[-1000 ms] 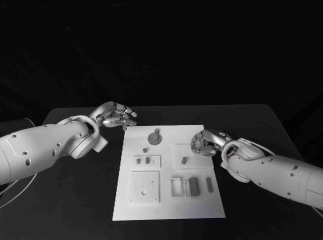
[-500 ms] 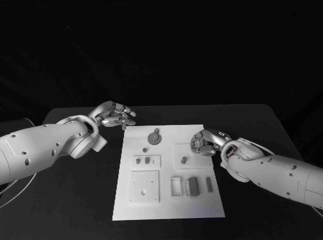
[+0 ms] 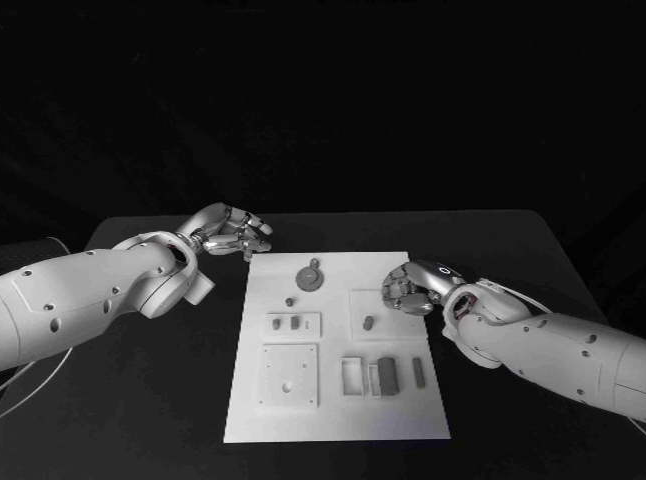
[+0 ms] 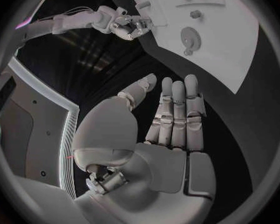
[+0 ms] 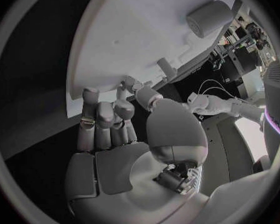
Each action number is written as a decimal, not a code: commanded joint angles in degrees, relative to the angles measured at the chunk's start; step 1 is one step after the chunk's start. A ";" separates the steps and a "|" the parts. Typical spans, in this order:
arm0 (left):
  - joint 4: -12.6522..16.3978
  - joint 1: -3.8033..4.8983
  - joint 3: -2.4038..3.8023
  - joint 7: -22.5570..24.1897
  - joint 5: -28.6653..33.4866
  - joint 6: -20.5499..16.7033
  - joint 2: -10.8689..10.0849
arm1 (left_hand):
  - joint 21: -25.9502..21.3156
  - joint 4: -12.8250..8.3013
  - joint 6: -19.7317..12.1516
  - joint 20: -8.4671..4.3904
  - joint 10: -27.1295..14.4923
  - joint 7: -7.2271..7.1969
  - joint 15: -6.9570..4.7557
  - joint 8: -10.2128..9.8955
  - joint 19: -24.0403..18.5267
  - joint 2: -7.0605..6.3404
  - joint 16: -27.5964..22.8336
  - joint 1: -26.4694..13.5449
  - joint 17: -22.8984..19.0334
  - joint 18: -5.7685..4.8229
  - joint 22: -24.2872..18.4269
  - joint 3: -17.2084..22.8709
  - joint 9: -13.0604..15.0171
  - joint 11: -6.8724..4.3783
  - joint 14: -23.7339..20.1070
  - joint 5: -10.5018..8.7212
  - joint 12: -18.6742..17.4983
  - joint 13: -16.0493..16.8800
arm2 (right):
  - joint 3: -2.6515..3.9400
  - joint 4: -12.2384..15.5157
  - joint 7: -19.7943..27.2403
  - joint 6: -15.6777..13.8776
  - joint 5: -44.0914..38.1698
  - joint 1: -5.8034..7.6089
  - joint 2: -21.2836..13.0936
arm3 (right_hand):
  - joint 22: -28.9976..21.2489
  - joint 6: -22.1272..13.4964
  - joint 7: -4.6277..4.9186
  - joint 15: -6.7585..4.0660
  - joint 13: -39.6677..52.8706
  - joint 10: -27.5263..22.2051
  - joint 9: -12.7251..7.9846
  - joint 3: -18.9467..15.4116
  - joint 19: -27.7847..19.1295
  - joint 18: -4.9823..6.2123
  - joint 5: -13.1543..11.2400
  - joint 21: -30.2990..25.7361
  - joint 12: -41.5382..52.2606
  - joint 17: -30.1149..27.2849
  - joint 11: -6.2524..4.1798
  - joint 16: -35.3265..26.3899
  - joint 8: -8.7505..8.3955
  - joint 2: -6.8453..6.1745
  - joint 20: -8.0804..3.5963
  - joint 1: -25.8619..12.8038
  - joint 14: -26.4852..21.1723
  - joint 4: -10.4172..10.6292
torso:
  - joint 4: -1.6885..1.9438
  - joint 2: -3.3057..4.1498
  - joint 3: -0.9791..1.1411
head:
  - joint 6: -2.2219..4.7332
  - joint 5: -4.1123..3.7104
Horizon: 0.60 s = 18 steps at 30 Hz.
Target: Assemble the parts on the task board
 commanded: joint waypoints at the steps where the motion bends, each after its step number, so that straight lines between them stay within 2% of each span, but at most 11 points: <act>1: 0.00 0.04 0.03 0.32 0.37 -0.29 0.06 | -0.36 0.10 1.65 0.25 -1.80 1.23 0.18 0.28 0.30 0.19 -0.18 0.41 0.08 0.66 -0.05 -0.36 -0.10 1.40 0.16 -0.40 -0.31 -0.09 | 0.01 0.51 0.34 1.13 -0.81 -0.15 -0.22 | 0.99 1.47 0.98 -0.55 0.09 -0.12 0.11 -0.10 -0.02 0.79 -0.21 0.32 -0.39 0.03 -0.36 -0.08 0.23 0.44 -0.17 -0.38 -0.05 0.34 | -0.04 0.02 0.00 | 0.05 0.07; 13: -0.24 0.04 0.03 0.21 0.63 -0.24 0.09 | -0.40 0.15 1.56 0.27 -1.80 1.26 0.19 0.28 0.32 0.20 -0.22 0.35 0.12 0.66 -0.04 -0.43 -0.12 1.42 0.18 -0.42 -0.38 -0.11 | 0.97 2.31 0.31 2.16 0.56 -0.07 -1.31 | 0.96 1.35 0.97 -0.59 0.13 -0.15 0.11 -0.17 0.00 0.79 -0.21 0.29 -0.43 0.00 -0.38 -0.12 0.11 0.38 -0.14 -0.80 -0.04 0.40 | -0.07 0.00 0.04 | 0.13 0.08; 18: -0.29 0.04 0.03 0.21 0.67 -0.17 0.09 | -0.46 0.28 1.43 0.28 -1.79 1.31 0.21 0.28 0.37 0.21 -0.29 -0.06 0.20 0.65 -0.02 -0.74 -0.15 1.46 0.21 -0.68 -0.49 -0.14 | 1.32 2.63 0.47 2.14 1.20 -0.07 -1.42 | 0.95 1.32 0.97 -0.60 0.14 -0.16 0.11 -0.17 0.00 0.79 -0.20 0.28 -0.44 -0.01 -0.38 -0.13 0.08 0.39 -0.13 -0.90 -0.05 0.42 | -0.04 0.02 0.02 | 0.21 -0.19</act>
